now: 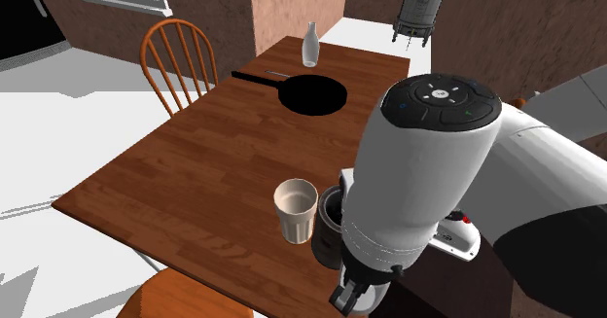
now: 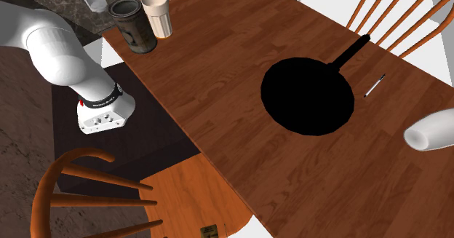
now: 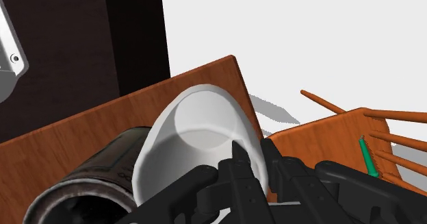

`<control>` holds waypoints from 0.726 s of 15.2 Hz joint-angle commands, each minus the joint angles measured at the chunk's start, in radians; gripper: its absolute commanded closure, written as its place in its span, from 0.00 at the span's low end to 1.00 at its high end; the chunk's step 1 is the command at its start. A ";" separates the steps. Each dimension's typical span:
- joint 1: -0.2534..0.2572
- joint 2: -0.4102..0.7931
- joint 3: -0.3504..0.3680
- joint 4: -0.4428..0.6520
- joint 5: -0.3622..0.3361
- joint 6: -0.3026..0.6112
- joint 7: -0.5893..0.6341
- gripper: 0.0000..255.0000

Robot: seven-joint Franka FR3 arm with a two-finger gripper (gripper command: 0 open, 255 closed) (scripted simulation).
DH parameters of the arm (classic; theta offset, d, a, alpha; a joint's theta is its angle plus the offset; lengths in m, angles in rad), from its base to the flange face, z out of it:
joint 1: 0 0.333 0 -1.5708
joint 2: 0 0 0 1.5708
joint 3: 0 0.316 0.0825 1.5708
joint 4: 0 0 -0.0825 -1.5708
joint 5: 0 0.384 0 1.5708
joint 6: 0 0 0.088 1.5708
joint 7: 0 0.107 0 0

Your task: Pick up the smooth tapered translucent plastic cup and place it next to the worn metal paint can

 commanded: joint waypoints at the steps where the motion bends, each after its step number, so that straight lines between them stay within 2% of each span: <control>1: -0.005 0.009 0.020 -0.018 0.007 0.030 0.000 1.00; 11: -0.050 0.070 0.130 -0.095 0.030 0.180 -0.005 1.00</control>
